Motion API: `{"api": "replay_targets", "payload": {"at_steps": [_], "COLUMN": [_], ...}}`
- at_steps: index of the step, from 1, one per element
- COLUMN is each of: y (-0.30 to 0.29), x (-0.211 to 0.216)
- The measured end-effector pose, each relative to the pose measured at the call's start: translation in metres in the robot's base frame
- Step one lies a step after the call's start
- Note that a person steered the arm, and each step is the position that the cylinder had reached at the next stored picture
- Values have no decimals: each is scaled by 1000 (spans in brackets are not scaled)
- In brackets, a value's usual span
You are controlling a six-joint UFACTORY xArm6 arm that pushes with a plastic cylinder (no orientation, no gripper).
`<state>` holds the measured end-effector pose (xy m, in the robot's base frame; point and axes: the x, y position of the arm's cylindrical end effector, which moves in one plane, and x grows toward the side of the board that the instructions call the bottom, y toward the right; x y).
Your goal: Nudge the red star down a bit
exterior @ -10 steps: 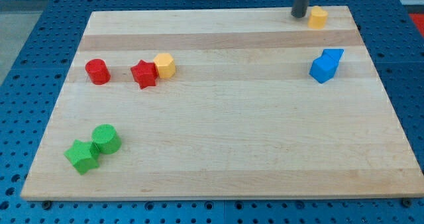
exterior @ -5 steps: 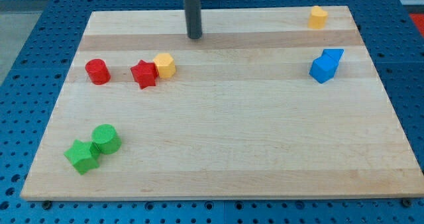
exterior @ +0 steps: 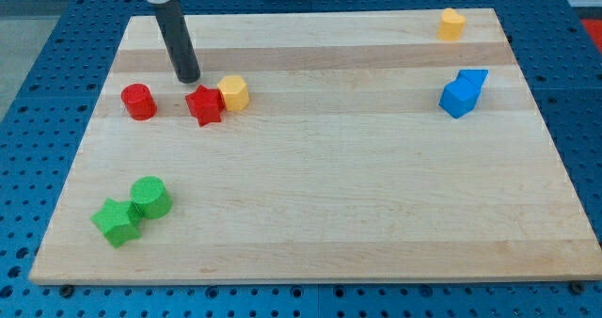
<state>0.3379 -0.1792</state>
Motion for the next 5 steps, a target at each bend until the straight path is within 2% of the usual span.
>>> {"api": "replay_targets", "payload": {"at_steps": [4,5], "y": [24,24], "x": [62,59]}}
